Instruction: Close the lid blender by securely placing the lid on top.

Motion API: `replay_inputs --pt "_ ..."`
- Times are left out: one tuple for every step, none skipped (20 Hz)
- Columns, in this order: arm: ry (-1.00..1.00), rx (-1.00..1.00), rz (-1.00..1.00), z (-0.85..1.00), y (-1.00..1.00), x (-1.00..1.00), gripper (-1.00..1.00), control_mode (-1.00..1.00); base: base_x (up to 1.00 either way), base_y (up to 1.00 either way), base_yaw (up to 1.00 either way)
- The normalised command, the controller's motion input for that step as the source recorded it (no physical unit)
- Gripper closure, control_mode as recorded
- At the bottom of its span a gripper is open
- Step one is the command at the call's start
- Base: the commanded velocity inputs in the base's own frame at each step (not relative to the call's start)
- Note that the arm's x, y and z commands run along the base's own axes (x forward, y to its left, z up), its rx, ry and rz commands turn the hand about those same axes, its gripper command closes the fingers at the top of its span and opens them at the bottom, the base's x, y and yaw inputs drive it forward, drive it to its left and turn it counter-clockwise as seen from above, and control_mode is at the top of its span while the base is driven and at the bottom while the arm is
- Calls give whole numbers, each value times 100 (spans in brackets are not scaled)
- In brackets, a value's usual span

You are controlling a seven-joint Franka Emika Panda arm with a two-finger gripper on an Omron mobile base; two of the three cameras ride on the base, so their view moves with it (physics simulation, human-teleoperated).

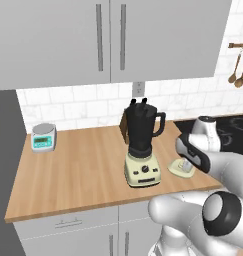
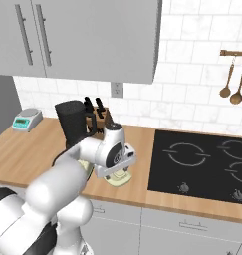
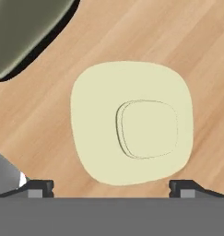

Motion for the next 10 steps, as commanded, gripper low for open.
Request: replay_inputs --pt "2 0 0 -18 0 23 -100 -100 0 0 0" --pt "3 0 0 -16 0 26 -100 -100 0 0 0" --pt "0 0 0 -21 0 18 -100 -100 0 0 0" --pt "0 0 0 -13 0 16 -100 -100 0 0 0" --pt "0 0 1 -15 0 11 -100 -100 0 0 0" --pt "0 0 2 -11 0 8 -100 -100 0 0 0" --pt "0 0 3 -11 0 6 -100 -100 0 0 0" --pt "0 0 3 -10 0 1 -100 -100 0 0 0" --pt "0 0 2 -7 0 7 -100 -100 0 0 0" --pt "0 0 3 -11 0 6 -100 -100 0 0 0"
